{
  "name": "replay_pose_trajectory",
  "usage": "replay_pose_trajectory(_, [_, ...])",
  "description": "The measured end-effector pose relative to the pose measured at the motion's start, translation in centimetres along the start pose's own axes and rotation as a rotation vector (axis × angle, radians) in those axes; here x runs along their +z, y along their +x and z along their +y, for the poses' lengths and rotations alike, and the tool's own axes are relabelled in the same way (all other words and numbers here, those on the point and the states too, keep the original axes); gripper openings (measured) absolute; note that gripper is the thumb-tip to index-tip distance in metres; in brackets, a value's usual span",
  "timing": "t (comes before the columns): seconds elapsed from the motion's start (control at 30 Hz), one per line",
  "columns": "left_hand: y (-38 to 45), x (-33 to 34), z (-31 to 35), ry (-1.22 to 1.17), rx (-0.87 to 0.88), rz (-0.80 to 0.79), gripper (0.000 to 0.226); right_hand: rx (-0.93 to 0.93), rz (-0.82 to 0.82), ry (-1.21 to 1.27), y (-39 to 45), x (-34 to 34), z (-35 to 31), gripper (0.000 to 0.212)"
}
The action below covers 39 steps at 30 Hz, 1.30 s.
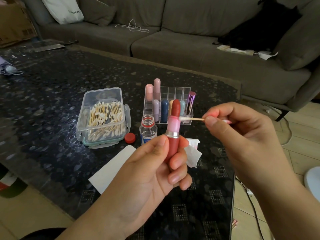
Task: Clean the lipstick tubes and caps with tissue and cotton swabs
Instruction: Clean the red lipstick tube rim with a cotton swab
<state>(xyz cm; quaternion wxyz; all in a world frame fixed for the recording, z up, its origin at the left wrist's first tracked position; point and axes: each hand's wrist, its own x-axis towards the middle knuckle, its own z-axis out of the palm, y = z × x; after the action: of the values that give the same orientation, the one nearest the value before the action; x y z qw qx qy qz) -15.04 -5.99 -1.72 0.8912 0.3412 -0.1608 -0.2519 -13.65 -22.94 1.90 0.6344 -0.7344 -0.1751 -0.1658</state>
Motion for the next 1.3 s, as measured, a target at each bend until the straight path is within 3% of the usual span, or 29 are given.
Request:
replay_pose_trajectory(0.47, [-0.06, -0.07, 0.04, -0.040, -0.008, -0.009, 0.028, -0.001, -0.078, -0.031, -0.33, 0.19, -0.15, 0.009])
replay_pose_trajectory(0.63, [-0.10, -0.17, 0.10, -0.046, -0.016, -0.017, 0.027, 0.005, -0.013, -0.033, -0.11, 0.18, -0.21, 0.006])
replay_pose_trajectory(0.8, [-0.14, -0.18, 0.20, -0.036, -0.011, -0.009, 0.027, 0.002, -0.077, -0.051, -0.35, 0.53, -0.24, 0.017])
replay_pose_trajectory(0.97, [-0.11, -0.10, 0.15, -0.042, -0.009, -0.011, 0.026, -0.011, -0.020, -0.109, -0.21, 0.22, -0.21, 0.014])
replay_pose_trajectory(1.13, [-0.15, -0.08, 0.12, -0.022, -0.001, 0.008, 0.026, -0.026, -0.067, -0.112, -0.36, 0.40, -0.31, 0.016])
replay_pose_trajectory(1.3, [-0.12, 0.04, 0.11, -0.020, -0.003, 0.015, 0.026, -0.018, 0.013, -0.137, -0.20, 0.26, -0.20, 0.019])
